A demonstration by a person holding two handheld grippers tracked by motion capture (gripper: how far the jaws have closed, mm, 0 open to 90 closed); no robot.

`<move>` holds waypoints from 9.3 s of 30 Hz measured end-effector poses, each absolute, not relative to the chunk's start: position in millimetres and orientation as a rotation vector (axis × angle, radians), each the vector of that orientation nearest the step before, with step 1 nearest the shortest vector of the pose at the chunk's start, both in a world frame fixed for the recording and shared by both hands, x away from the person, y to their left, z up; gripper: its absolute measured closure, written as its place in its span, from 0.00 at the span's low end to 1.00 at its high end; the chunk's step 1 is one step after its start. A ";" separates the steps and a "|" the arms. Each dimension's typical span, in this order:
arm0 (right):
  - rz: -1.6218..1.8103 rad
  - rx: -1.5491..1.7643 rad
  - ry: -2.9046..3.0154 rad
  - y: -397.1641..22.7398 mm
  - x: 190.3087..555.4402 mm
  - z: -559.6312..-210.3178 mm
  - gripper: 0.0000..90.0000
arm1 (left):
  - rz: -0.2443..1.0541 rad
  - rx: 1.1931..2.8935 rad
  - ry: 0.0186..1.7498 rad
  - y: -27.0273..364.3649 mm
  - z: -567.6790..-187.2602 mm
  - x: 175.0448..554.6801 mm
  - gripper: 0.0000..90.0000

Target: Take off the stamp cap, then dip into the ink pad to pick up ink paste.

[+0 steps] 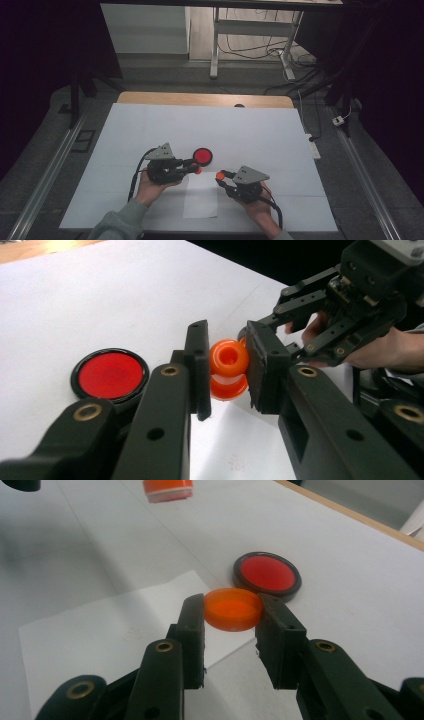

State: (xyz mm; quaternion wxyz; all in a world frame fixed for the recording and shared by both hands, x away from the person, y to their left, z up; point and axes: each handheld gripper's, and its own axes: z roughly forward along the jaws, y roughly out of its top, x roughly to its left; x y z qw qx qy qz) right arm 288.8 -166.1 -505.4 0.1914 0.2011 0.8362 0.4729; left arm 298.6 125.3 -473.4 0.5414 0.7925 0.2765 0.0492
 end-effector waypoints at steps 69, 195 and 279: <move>1.271 0.853 2.138 -279.4 285.4 -497.1 0.72 | 0.216 1.904 0.748 137.0 -462.3 319.4 0.81; 1.279 0.880 2.131 -282.0 287.0 -497.7 0.72 | 0.327 2.144 0.818 76.3 -520.5 383.7 0.81; 1.269 0.867 2.155 -280.2 289.1 -498.6 0.71 | 0.258 2.183 0.822 82.1 -516.1 396.0 0.81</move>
